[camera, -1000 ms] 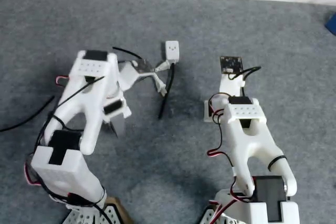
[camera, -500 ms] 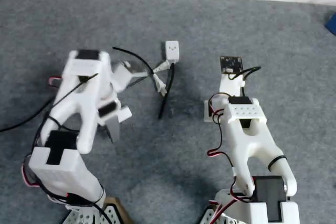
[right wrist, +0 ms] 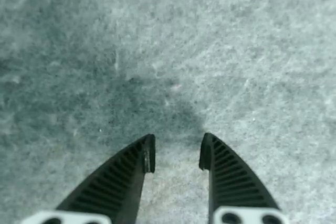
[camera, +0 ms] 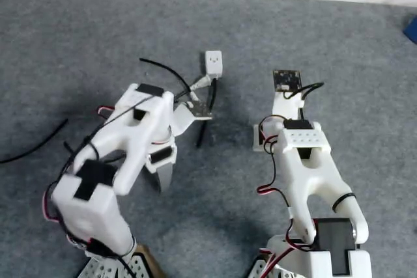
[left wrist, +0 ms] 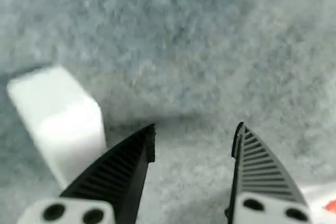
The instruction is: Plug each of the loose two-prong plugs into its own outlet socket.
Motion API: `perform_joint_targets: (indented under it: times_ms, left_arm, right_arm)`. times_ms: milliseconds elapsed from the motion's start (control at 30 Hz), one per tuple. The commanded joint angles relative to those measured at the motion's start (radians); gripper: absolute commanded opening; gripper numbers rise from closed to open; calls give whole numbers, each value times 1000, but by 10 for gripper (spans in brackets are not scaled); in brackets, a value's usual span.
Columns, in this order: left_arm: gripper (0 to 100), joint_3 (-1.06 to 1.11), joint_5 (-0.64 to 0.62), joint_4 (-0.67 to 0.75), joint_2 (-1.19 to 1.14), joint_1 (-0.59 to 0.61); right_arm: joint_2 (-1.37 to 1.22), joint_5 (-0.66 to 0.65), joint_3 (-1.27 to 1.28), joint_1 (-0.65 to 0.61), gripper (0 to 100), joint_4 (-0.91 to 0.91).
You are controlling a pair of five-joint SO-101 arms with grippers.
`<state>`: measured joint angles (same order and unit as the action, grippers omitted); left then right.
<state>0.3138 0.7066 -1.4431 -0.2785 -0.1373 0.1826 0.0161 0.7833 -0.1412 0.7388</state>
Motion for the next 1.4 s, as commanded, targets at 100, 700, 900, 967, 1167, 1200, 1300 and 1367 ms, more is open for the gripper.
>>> perform_joint_targets:
  times_ms: [100, 700, 900, 967, 1167, 1200, 1300, 1367]
  left_arm:
    - [252, -326, 2, -40, -205, 125]
    - [252, -809, 94, -322, -358, 294]
    - [252, -871, 132, -321, -197, 386]
    - [252, -881, 133, -321, -130, 437]
    - [252, -921, 40, -152, -50, 472]
    - [252, -921, 12, -97, -70, 461]
    - [252, -924, 2, 2, -191, 423]
    - [255, -929, 14, 15, -280, 390]
  right_arm:
    - [4, 5, -41, -8, 152, -13]
    - [2, 5, -41, -8, 152, -13]
    - [2, 5, -41, -8, 152, -13]
    - [2, 5, -41, -8, 152, -13]
    - [2, 5, -41, -10, 152, -13]
    - [2, 5, -41, -10, 152, -13]
    - [2, 5, -41, -10, 152, -13]
    - [2, 5, -41, -10, 152, -13]
